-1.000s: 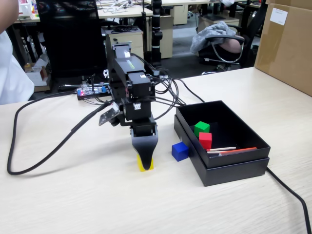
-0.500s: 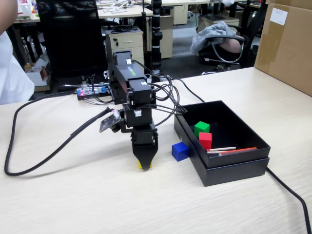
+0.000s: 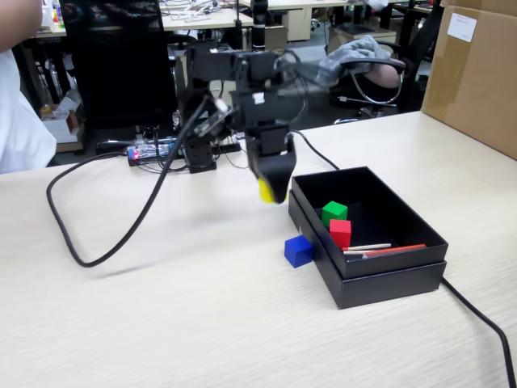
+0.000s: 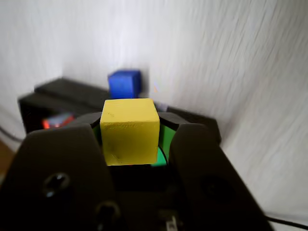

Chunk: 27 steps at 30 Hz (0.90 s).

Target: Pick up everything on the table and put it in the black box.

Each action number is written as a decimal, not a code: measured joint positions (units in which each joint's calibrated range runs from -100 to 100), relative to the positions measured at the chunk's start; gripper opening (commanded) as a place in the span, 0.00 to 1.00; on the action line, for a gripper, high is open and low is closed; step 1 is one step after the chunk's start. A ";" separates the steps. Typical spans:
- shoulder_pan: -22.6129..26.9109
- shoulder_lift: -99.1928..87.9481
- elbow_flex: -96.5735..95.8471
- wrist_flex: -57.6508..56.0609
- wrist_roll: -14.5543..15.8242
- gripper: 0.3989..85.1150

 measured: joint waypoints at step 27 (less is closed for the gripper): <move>10.99 30.55 16.34 -5.65 5.96 0.26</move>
